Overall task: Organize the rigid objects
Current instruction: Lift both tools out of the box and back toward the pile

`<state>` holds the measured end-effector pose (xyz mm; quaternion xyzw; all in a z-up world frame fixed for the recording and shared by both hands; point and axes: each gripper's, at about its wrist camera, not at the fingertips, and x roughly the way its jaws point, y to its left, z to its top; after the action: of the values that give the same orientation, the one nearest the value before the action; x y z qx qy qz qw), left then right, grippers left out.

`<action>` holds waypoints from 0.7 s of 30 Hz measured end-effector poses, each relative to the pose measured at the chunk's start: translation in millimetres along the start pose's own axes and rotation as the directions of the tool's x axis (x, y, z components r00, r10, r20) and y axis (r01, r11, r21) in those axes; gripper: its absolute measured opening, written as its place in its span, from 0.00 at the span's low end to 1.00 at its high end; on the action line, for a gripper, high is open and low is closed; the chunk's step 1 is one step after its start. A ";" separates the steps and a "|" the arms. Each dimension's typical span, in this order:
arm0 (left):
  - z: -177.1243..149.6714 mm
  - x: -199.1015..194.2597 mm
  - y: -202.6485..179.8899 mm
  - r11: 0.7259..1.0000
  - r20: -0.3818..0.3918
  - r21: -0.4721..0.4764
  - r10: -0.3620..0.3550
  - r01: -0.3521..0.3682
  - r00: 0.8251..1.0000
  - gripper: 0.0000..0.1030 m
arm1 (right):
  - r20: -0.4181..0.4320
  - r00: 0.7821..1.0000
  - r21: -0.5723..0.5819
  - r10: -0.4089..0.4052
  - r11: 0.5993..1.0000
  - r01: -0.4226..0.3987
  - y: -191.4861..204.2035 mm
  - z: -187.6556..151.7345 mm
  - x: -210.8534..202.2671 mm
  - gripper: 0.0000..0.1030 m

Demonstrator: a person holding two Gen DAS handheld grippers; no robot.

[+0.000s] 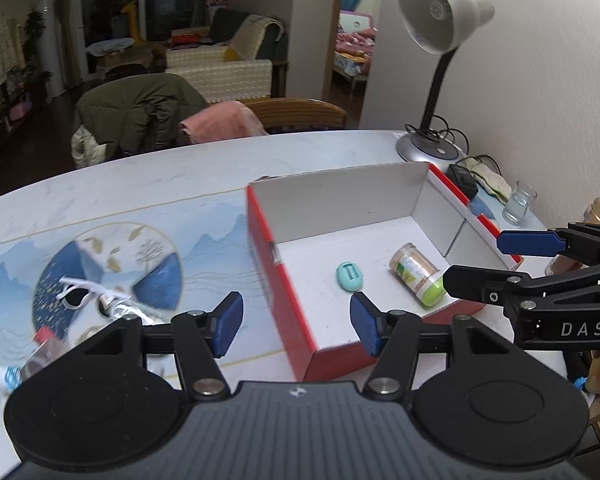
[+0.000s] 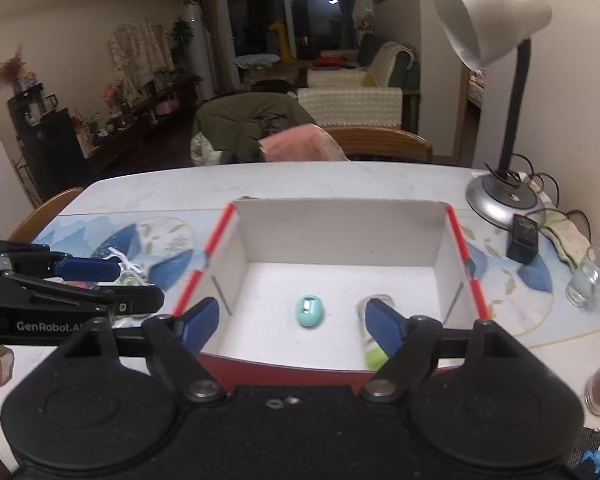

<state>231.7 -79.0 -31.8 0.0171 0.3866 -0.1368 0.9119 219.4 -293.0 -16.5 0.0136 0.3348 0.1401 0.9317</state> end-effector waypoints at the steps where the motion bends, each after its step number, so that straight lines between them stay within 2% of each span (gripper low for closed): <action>1: -3.2 -4.2 4.5 1.000 0.003 -0.008 0.004 -0.004 1.000 0.57 | 0.005 1.000 -0.008 0.005 1.000 -0.005 4.4 -0.2 -1.2 0.79; 5: -14.9 -20.2 21.3 0.999 0.018 -0.039 0.026 -0.025 1.000 0.57 | 0.013 0.999 -0.027 0.030 0.999 -0.029 21.6 -2.1 -3.9 0.83; 8: -23.9 -29.9 33.6 0.997 0.026 -0.058 0.047 -0.045 0.999 0.69 | 0.008 0.999 -0.039 0.053 0.998 -0.052 35.7 -4.4 -3.4 0.85; 14: -46.7 -45.9 60.4 0.991 0.012 -0.101 0.084 -0.083 0.996 0.70 | -0.020 0.994 -0.056 0.106 0.993 -0.107 68.3 -8.4 1.7 0.90; 21: -68.5 -65.8 97.8 0.980 0.015 -0.153 0.128 -0.124 0.992 0.80 | -0.054 0.985 -0.090 0.165 0.981 -0.169 110.1 -12.0 8.8 0.92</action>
<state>165.8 40.1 -40.4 -0.0298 0.3827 -0.0491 0.9221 190.6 -185.7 -18.1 -0.0058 0.3469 0.2337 0.9083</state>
